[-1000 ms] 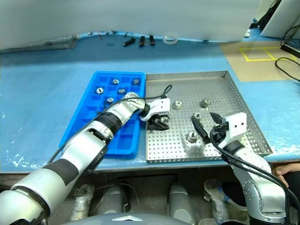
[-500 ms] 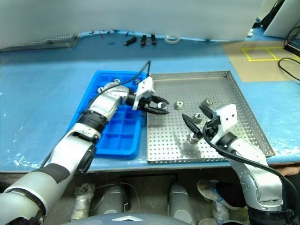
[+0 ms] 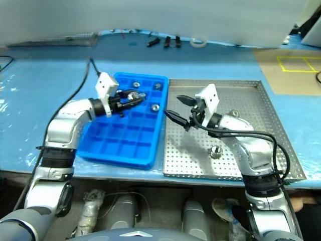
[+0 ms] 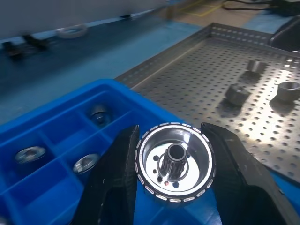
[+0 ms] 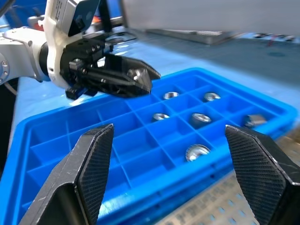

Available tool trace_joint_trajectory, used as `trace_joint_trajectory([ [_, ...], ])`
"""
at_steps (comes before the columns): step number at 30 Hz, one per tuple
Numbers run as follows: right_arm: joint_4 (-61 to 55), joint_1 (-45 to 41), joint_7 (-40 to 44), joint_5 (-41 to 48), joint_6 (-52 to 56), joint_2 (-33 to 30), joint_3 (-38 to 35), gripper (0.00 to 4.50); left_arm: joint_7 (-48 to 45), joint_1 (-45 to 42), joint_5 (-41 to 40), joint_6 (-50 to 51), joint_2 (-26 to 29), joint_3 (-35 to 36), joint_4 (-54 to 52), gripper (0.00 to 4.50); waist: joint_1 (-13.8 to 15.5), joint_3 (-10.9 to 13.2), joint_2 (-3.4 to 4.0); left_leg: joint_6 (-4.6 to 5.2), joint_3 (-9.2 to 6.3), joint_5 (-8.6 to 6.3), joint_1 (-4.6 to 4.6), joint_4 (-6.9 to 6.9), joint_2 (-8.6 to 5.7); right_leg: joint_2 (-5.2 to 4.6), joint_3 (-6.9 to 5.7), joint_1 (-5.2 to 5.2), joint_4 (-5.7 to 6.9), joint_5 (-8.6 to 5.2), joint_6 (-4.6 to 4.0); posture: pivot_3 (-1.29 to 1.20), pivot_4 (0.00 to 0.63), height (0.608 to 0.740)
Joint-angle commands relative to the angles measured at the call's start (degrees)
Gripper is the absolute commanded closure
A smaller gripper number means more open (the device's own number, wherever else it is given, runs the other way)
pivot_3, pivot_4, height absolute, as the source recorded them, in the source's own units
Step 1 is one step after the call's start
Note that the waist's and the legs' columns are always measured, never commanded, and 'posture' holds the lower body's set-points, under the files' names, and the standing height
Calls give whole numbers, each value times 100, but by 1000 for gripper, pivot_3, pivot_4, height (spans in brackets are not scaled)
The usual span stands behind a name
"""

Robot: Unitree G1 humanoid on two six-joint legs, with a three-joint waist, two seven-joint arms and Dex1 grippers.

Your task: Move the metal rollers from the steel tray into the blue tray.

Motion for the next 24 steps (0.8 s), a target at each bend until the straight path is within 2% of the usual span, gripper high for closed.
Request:
trace_joint_trajectory([
  [1, 239, -376, 409, -161, -301, 91, 274, 538, 604, 382, 1, 23, 117, 284, -431, 2801, 87, 0, 0, -2, -7, 1, -6, 0, -1, 0, -7, 0, 0, 0, 0, 194, 150, 740],
  [6, 706, -761, 572, -344, -528, 277, 379, 538, 1261, 854, 122, -4, 151, 317, -492, 2801, 305, 0, -1, -23, -28, 13, -22, 1, -1, -1, -23, -6, 5, 0, 1, 248, 150, 740],
  [12, 744, -767, 744, -442, -547, 283, 397, 538, 1509, 929, 208, -231, 149, 104, -274, 2801, 460, 0, -1, -50, -61, 29, -37, 2, -2, 1, -31, -5, 8, 1, 1, 253, 150, 740],
  [24, 517, -557, 633, -461, -450, 264, 279, 538, 1531, 716, 173, -208, 129, -255, -7, 2801, 461, 0, -1, -63, -82, 38, -43, 2, -3, 5, -33, -5, 12, 2, 3, 208, 150, 740],
])
